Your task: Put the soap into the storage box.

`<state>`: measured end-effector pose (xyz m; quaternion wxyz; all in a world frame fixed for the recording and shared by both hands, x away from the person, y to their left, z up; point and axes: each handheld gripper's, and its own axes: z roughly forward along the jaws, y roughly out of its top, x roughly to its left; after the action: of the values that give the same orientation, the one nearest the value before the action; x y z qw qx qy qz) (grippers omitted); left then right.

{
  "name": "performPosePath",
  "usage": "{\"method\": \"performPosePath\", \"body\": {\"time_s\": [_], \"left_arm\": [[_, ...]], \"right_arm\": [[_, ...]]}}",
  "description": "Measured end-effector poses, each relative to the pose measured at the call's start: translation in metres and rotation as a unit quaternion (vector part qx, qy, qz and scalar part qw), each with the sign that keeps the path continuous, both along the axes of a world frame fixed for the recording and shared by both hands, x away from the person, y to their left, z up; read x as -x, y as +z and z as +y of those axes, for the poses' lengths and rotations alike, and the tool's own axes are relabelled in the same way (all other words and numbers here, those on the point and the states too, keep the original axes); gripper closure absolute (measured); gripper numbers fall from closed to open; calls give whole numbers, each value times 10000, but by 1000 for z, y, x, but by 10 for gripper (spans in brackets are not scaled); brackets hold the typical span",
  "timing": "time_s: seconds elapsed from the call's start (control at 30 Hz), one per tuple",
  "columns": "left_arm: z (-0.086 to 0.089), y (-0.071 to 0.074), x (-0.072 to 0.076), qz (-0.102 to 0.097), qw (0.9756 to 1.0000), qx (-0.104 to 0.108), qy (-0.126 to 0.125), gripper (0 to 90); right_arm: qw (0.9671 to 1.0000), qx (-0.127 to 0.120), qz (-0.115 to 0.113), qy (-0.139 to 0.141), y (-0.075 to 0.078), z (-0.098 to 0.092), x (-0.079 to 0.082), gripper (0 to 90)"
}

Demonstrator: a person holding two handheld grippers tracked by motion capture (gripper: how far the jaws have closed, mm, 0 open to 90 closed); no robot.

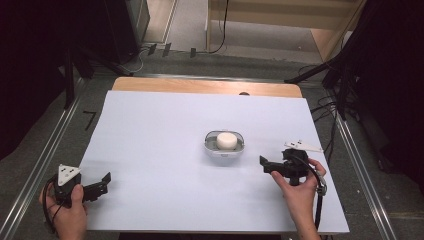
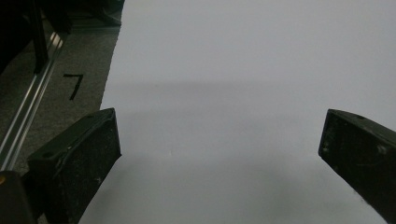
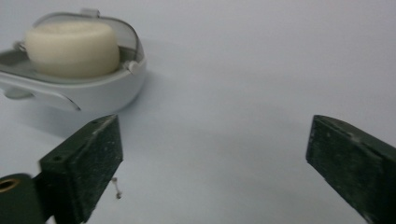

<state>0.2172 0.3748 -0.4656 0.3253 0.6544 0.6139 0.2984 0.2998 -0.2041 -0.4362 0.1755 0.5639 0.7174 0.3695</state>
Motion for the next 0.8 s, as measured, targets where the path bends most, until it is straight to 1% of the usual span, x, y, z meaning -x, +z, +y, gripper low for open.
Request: {"method": "performPosePath", "body": {"time_s": [0.07, 0.27, 0.33, 0.37, 0.5, 0.57, 0.8], "left_arm": [[0, 0, 0, 2, 10000, -3, 2, 0], [0, 0, 0, -19, 10000, -8, 6, 0], [0, 0, 0, -20, 10000, -4, 7, 0], [0, 0, 0, -23, 10000, -4, 6, 0], [0, 0, 0, -15, 10000, -16, 0, 0], [0, 0, 0, -25, 10000, -12, 5, 0], [0, 0, 0, -20, 10000, -12, 11, 0]], "right_arm": [[10000, 21, 1, 36, -4, -4, 3, 16], [9997, -235, -67, 89, -13, -21, 13, 16], [9995, -284, -60, 94, -16, -26, 16, 16], [9996, -272, -76, 93, -16, -29, 17, 16], [9996, -248, -116, -17, -19, -42, 24, 16], [9994, -335, -114, -39, -21, -50, 27, 16], [9990, -390, -127, -199, -28, -73, 36, 16]]}}
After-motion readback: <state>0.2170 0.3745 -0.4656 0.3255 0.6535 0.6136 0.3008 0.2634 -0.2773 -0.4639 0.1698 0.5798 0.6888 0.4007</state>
